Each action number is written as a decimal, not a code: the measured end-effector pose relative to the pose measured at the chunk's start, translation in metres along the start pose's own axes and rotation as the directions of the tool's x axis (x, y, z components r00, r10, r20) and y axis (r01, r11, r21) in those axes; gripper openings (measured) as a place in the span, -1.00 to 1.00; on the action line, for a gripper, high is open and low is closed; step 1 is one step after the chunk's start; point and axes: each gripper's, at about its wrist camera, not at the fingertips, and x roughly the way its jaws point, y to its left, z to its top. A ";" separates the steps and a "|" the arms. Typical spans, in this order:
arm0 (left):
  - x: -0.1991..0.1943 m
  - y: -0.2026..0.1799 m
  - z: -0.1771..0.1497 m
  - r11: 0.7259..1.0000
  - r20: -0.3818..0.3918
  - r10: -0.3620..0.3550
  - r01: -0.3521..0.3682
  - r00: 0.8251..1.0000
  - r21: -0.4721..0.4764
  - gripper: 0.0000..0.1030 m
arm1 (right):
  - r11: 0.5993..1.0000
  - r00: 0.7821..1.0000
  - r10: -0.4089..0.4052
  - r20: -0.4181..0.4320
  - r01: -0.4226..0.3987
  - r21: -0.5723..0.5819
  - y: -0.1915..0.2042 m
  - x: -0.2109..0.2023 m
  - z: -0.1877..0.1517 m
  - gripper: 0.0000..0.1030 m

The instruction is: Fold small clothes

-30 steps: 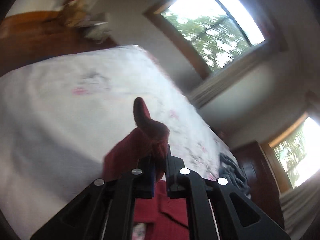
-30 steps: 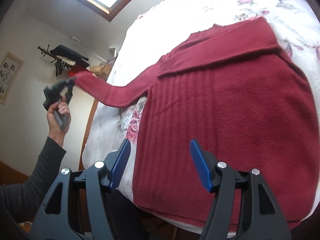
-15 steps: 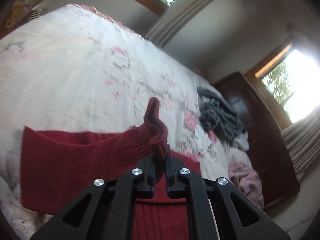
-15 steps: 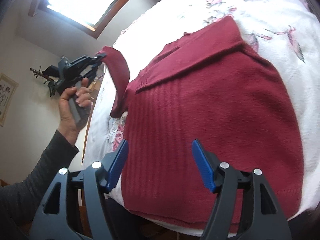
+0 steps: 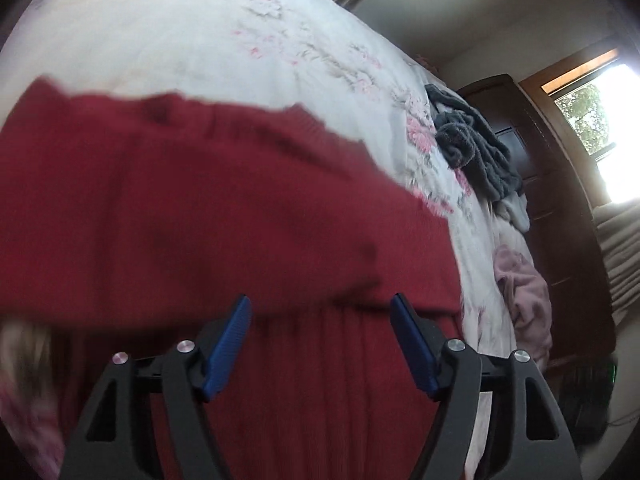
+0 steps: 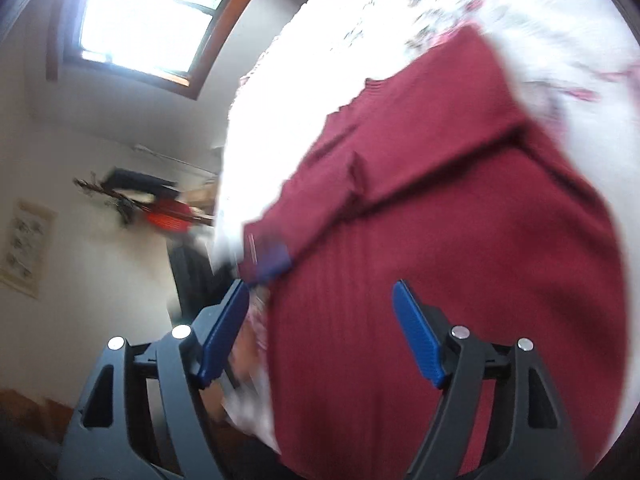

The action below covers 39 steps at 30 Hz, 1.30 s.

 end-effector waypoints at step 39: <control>-0.046 0.062 -0.152 0.964 -0.053 -0.115 0.098 0.992 -0.248 0.49 | 0.943 0.964 -0.261 0.041 0.264 -0.204 0.093 0.053 0.177 -0.89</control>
